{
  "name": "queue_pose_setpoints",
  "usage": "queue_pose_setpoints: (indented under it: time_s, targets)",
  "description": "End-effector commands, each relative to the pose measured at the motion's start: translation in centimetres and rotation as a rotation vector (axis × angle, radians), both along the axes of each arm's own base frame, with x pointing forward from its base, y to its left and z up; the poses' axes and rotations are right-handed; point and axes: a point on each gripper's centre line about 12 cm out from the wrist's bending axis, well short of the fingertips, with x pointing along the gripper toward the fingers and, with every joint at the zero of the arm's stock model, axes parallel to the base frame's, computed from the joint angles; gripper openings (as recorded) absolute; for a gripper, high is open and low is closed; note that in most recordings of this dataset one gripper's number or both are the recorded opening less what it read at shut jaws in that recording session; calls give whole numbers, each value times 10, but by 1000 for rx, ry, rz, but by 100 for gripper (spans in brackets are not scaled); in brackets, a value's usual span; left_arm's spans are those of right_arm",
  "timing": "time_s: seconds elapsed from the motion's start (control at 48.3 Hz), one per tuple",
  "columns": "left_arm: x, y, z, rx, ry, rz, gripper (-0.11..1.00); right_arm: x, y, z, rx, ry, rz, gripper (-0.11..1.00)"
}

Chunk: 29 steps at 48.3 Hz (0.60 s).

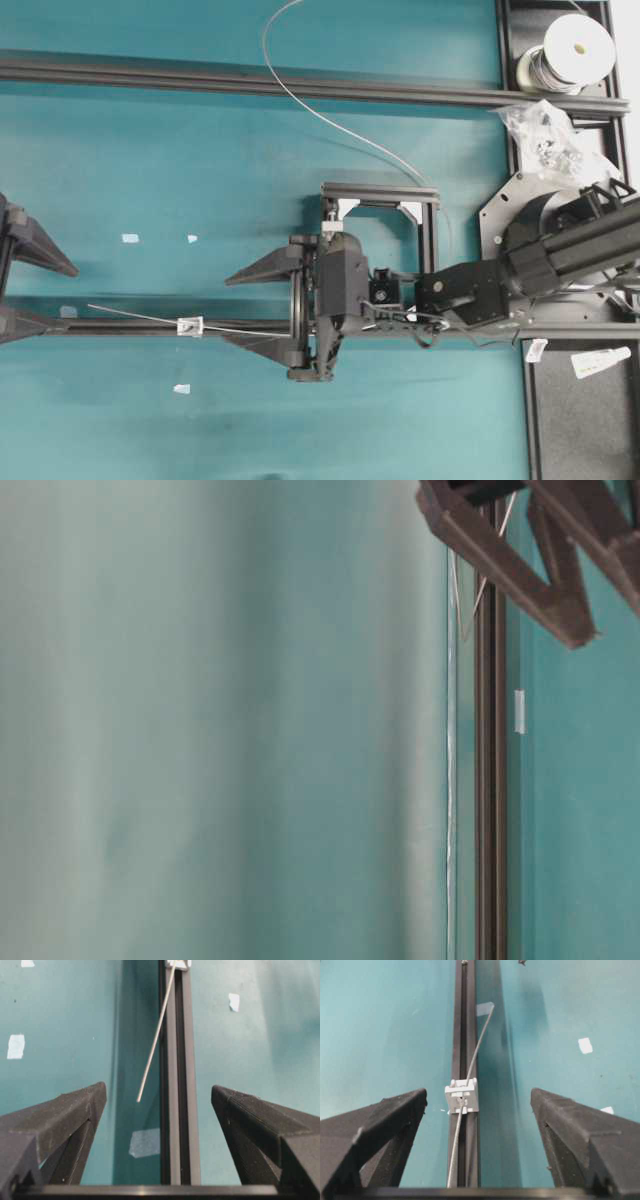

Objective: Insert the wire through the hole in the metal fitting.

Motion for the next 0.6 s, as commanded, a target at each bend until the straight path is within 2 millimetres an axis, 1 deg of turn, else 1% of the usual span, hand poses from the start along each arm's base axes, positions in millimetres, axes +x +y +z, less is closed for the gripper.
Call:
queue_pose_setpoints:
  time_s: [0.0, 0.228, 0.58]
  targets:
    - [5, 0, 9, -6, -51, -1, 62, -1, -2, 14, 7, -42, -5, 95]
    - [7, 0, 14, 23, -106, -19, 63, -5, -5, 20, 2, -56, -5, 95]
    - [12, -1, 24, 195, -231, -110, 62, -5, -6, 22, -14, -78, -8, 95]
